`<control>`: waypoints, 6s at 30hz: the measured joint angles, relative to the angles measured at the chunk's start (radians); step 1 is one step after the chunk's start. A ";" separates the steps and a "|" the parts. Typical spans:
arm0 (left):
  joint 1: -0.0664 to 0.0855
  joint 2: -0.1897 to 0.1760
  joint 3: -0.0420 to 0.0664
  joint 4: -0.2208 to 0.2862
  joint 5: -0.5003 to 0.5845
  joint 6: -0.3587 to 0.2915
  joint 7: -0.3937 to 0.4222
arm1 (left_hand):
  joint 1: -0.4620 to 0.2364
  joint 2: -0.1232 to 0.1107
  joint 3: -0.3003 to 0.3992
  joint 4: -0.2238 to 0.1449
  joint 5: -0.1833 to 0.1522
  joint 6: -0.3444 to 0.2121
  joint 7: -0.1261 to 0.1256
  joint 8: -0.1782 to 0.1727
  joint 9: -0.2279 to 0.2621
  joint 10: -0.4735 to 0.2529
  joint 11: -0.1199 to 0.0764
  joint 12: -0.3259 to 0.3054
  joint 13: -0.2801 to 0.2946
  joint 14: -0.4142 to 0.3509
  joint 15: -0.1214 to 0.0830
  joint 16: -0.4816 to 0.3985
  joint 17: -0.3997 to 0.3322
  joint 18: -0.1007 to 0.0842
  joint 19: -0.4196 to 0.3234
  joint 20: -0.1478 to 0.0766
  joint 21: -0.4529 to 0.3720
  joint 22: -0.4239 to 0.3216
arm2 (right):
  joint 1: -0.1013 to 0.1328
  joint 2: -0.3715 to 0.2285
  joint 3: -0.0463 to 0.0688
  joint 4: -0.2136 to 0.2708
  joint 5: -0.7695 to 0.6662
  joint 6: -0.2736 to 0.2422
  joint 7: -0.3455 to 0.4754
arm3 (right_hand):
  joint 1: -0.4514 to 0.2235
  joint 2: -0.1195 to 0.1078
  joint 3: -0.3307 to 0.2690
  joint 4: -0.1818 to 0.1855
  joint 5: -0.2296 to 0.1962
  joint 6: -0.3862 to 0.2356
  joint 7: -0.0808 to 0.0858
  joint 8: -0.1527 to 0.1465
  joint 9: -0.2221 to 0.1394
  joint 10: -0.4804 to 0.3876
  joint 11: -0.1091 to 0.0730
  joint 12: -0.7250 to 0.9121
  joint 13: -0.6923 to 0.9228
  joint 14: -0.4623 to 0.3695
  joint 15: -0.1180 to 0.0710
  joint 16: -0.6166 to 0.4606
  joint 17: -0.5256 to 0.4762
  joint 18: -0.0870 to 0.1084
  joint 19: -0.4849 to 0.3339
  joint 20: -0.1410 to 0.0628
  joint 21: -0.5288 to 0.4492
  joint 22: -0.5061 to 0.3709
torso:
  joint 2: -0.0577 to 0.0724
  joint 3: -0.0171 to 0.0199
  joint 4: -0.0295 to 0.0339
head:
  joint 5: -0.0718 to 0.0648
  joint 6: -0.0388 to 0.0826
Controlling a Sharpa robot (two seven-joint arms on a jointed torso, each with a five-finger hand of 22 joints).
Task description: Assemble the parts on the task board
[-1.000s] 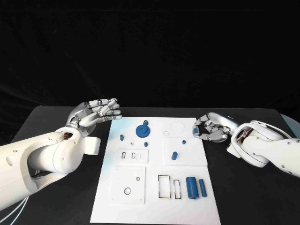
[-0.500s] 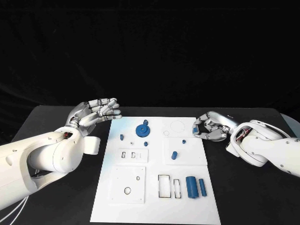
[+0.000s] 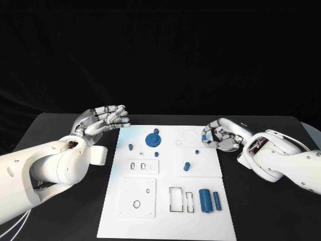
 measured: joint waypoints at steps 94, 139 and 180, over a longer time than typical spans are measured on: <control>0.000 0.038 -0.003 -0.041 0.000 0.007 -0.006 | 0.000 0.000 0.000 0.000 0.000 0.000 0.000 0.000 -0.001 0.000 0.000 -0.006 0.000 0.000 0.000 0.000 0.001 0.000 0.000 0.000 0.000 0.000 | -0.077 0.399 -0.009 0.029 -0.304 0.094 -0.313 | -0.059 -0.007 -0.005 0.021 -0.017 -0.011 -0.012 0.032 0.023 0.003 -0.003 -0.004 -0.001 0.000 0.000 0.000 0.000 0.000 0.000 -0.006 0.000 0.000 | -0.021 -0.0108 0.0060 | 0.096 -0.065; 0.000 0.035 -0.004 -0.041 0.000 0.007 -0.009 | 0.000 0.000 0.003 0.003 0.000 0.000 0.000 0.000 -0.001 0.000 0.000 -0.006 0.000 0.000 0.000 -0.004 0.003 0.000 0.000 0.000 0.000 0.000 | -0.082 0.399 -0.013 0.024 -0.320 0.088 -0.340 | -0.117 -0.065 -0.045 0.065 -0.029 -0.091 0.027 -0.002 0.022 -0.023 0.024 -0.040 -0.001 0.000 0.015 0.000 0.000 0.000 0.000 0.001 0.000 0.000 | -0.021 -0.0106 0.0052 | 0.095 -0.061; 0.003 0.067 -0.005 -0.091 -0.684 0.276 -0.623 | -0.281 0.079 -0.183 0.011 -0.012 0.107 -0.082 0.236 0.171 0.284 -0.149 0.909 0.793 0.526 -0.165 1.098 1.045 -0.071 0.426 -0.160 0.915 0.919 | 0.057 0.055 -0.001 0.132 0.229 -0.041 0.053 | -0.097 -0.003 -0.238 0.078 0.032 -0.069 0.005 0.099 0.066 -0.057 0.010 -0.075 0.000 0.000 0.014 -0.004 0.000 0.000 0.000 0.007 -0.053 0.000 | -0.061 -0.0012 -0.0049 | 0.109 -0.073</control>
